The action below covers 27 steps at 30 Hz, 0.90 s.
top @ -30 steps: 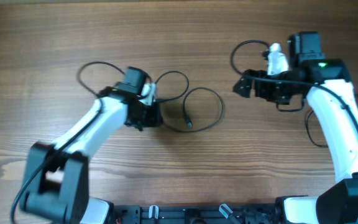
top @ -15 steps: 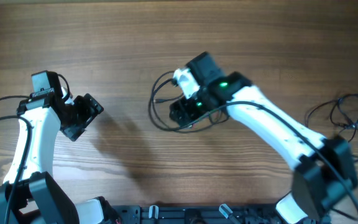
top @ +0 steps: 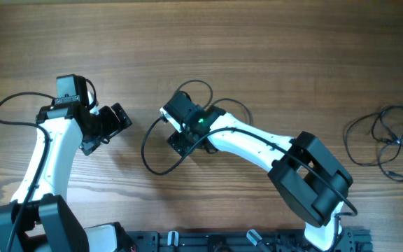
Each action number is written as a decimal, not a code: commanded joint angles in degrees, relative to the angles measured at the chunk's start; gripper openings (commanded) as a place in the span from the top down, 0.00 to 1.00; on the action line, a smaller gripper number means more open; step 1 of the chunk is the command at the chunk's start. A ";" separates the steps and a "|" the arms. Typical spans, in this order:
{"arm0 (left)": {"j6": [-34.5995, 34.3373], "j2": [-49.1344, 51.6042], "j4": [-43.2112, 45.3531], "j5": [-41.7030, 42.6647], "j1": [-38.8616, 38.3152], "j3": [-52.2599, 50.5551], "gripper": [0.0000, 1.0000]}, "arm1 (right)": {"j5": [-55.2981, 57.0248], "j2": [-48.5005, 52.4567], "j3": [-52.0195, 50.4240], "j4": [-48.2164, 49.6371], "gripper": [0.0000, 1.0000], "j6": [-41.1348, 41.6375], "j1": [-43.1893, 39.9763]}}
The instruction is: Untangle cables
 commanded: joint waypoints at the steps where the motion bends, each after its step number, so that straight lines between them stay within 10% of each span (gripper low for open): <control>1: 0.92 -0.70 0.13 -0.98 -0.24 0.09 0.00 | -0.52 0.96 0.46 0.33 0.21 0.50 0.20; 27: 0.90 -0.70 -0.09 -0.96 -0.24 0.09 0.00 | -0.59 0.96 -5.31 2.89 0.28 0.94 0.20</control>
